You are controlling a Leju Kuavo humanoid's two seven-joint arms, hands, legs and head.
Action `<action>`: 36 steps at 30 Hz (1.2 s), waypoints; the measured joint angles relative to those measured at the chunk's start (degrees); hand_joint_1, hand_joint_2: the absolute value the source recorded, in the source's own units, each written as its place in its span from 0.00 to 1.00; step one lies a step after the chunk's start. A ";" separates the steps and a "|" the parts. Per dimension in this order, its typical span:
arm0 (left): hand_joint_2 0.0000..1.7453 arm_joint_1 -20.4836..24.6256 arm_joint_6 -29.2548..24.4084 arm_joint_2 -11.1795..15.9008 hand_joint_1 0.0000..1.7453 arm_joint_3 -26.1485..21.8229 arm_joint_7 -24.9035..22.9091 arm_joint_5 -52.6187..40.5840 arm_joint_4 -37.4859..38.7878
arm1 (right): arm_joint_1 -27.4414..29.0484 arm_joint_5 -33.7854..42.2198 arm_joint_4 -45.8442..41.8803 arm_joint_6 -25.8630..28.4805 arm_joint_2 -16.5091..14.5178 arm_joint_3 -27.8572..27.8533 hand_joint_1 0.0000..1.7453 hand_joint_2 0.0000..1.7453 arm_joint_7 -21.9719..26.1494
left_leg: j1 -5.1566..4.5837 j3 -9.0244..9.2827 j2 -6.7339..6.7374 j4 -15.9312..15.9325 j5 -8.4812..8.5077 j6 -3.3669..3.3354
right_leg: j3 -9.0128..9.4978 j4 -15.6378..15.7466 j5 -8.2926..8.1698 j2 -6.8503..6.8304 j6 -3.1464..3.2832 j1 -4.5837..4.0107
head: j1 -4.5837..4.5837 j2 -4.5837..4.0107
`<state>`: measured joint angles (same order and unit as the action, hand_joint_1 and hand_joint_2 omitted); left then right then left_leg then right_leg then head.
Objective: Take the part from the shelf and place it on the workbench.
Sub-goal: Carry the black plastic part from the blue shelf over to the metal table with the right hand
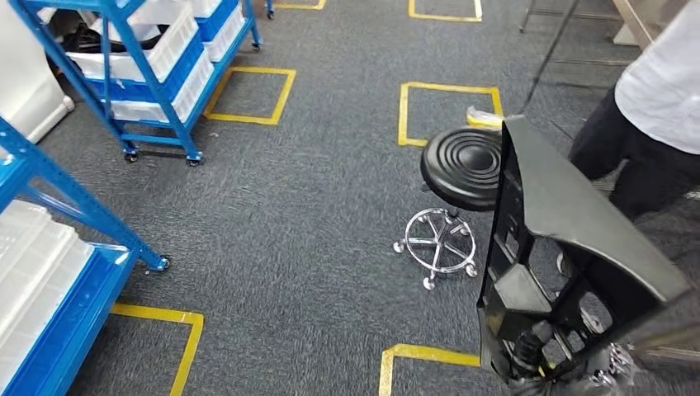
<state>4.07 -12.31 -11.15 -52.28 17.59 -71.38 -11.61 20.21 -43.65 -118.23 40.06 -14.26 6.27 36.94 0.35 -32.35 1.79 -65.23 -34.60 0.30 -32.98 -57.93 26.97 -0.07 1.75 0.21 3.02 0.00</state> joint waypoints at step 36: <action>1.00 -0.09 -0.17 -0.07 0.00 -0.93 -0.05 0.13 0.00 | 0.11 0.95 0.01 0.00 0.03 -0.66 1.00 1.00 -0.04 | 0.18 -2.54 -2.16 -2.80 2.46 -0.14 | 0.39 -0.31 0.25 3.80 -0.11 -0.05 | 0.03 0.00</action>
<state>3.97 -12.48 -11.22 -53.21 17.53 -71.25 -11.61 20.33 -42.71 -118.22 40.06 -14.23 5.62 36.89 0.54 -34.89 -0.37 -68.03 -32.13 0.16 -32.60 -58.24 27.21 3.73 1.64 0.16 3.05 0.00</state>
